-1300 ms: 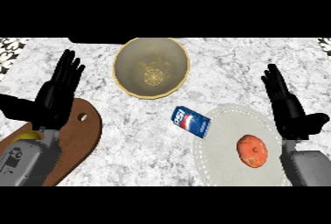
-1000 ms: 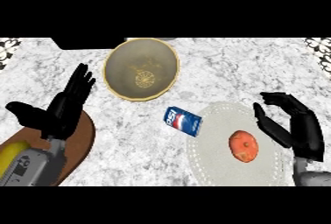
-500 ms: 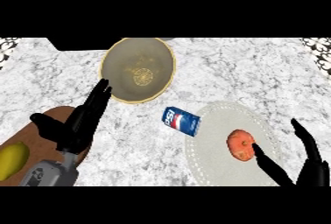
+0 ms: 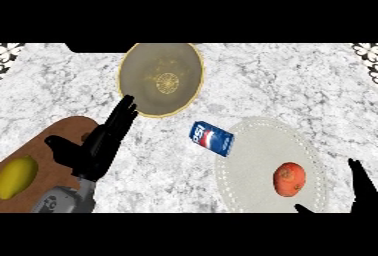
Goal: Pick the squash from the placemat and place it in the bowl
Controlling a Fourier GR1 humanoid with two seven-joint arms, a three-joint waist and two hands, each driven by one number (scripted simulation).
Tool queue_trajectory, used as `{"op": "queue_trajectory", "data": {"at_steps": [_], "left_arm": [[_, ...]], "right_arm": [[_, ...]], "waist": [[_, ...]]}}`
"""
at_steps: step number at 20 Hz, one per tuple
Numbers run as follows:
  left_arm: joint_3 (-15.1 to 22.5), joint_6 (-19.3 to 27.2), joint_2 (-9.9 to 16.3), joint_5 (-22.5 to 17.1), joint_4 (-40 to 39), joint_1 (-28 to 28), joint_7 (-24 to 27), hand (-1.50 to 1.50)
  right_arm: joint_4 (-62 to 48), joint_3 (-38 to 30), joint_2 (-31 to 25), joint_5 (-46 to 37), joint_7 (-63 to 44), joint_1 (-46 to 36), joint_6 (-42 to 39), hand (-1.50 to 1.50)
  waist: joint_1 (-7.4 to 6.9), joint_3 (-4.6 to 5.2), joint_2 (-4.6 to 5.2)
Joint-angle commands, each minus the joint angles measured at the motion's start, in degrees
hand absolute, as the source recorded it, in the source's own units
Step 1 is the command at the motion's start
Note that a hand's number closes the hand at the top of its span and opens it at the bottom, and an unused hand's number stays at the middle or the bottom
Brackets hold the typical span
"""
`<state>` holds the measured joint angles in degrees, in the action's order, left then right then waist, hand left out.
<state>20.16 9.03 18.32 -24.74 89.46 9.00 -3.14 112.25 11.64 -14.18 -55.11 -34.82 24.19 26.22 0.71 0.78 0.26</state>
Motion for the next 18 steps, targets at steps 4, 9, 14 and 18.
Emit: {"op": "queue_trajectory", "data": {"at_steps": [4, 9, 14, 18], "left_arm": [[1.1, 0.3, -1.2, 0.6, 0.6, 1.0, -1.1, 0.0], [1.1, -1.4, -1.8, 0.1, -0.5, 1.8, -1.1, 0.0], [-0.3, -1.2, -1.8, 0.2, -2.2, 2.0, -0.8, 0.0], [1.1, 0.1, -3.3, 1.2, -0.9, 1.0, -1.6, 0.0]], "right_arm": [[10.2, 6.1, 5.2, -9.9, -25.6, -3.9, -23.3, -1.5], [10.1, 8.3, 13.1, -11.8, -40.8, -16.8, -37.8, -1.5], [8.4, 3.9, 14.0, -9.2, -47.2, -21.5, -44.3, -1.5], [1.9, 2.6, 14.1, -7.3, -46.9, -22.4, -42.9, -1.5]], "waist": [[-1.94, -0.26, 0.19], [-2.62, -0.48, 0.24], [-1.71, -0.57, 0.13], [-1.71, -0.7, -0.06]]}}
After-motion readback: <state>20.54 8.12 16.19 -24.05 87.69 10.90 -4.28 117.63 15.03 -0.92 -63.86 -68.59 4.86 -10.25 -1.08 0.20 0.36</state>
